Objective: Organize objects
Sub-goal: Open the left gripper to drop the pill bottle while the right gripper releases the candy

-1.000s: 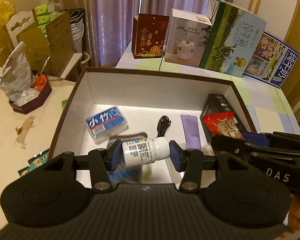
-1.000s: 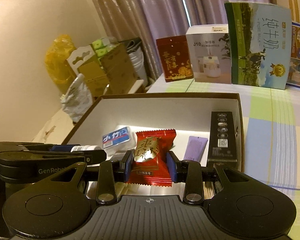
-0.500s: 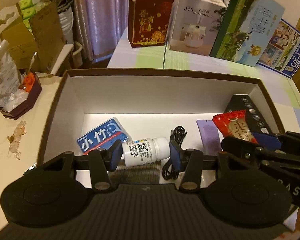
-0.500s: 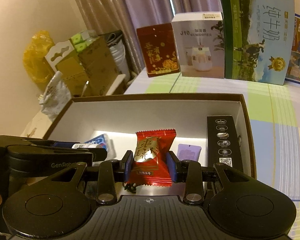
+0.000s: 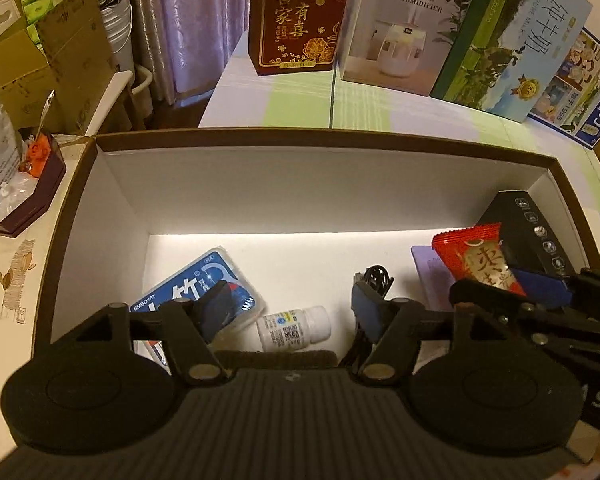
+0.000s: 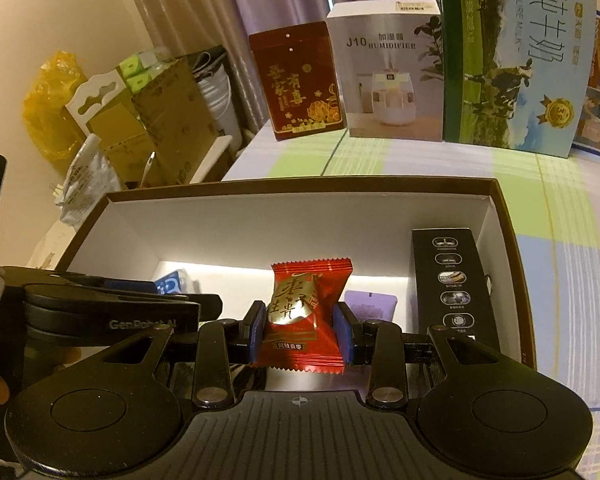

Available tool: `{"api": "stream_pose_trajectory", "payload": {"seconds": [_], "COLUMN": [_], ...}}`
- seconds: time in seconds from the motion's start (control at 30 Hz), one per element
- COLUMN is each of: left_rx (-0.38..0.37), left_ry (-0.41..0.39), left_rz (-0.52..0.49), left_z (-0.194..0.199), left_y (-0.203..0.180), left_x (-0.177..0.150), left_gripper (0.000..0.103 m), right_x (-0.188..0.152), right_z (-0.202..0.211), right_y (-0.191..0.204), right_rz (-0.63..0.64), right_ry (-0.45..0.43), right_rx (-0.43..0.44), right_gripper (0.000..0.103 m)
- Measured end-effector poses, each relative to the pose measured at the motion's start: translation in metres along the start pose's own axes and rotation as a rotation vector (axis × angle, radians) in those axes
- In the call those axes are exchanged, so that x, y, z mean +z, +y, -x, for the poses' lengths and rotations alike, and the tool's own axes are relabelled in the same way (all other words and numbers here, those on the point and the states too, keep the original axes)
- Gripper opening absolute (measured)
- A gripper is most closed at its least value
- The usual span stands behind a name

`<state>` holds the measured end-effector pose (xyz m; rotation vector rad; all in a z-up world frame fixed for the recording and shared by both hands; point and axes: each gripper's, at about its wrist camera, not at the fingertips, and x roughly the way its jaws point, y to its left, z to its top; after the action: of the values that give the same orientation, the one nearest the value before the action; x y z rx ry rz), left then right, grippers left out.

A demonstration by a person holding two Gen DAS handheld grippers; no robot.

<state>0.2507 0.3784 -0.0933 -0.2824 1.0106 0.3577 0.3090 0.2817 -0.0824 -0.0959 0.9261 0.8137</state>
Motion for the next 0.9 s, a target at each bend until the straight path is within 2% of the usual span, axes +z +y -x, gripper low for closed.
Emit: {"api": "stream_pose_trajectory", "payload": {"seconds": [0.17, 0.37, 0.47, 0.5, 0.7, 0.9], "left_rx": [0.022, 0.037, 0.046, 0.046, 0.052, 0.054], "left_ry": [-0.001, -0.006, -0.007, -0.008, -0.019, -0.037], "left_rz": [0.0, 0.004, 0.005, 0.004, -0.007, -0.001], "left_z": [0.003, 0.007, 0.011, 0.012, 0.026, 0.044], "left_y": [0.006, 0.01, 0.01, 0.01, 0.007, 0.005], "left_x": [0.004, 0.006, 0.006, 0.005, -0.003, -0.011], "left_gripper": [0.075, 0.077, 0.077, 0.078, 0.083, 0.086], "right_x": [0.001, 0.004, 0.005, 0.004, -0.002, -0.009], "right_z": [-0.008, -0.012, -0.01, -0.008, 0.009, 0.025], "right_y": [-0.001, -0.002, -0.003, -0.003, -0.002, 0.0], "right_rz": [-0.006, -0.012, -0.01, -0.009, 0.031, 0.041], "right_ry": [0.016, -0.002, -0.003, -0.005, -0.021, -0.034], "right_rx": [-0.001, 0.014, 0.018, 0.02, 0.022, 0.026], "right_gripper": [0.034, 0.034, 0.042, 0.047, 0.06, 0.069]}}
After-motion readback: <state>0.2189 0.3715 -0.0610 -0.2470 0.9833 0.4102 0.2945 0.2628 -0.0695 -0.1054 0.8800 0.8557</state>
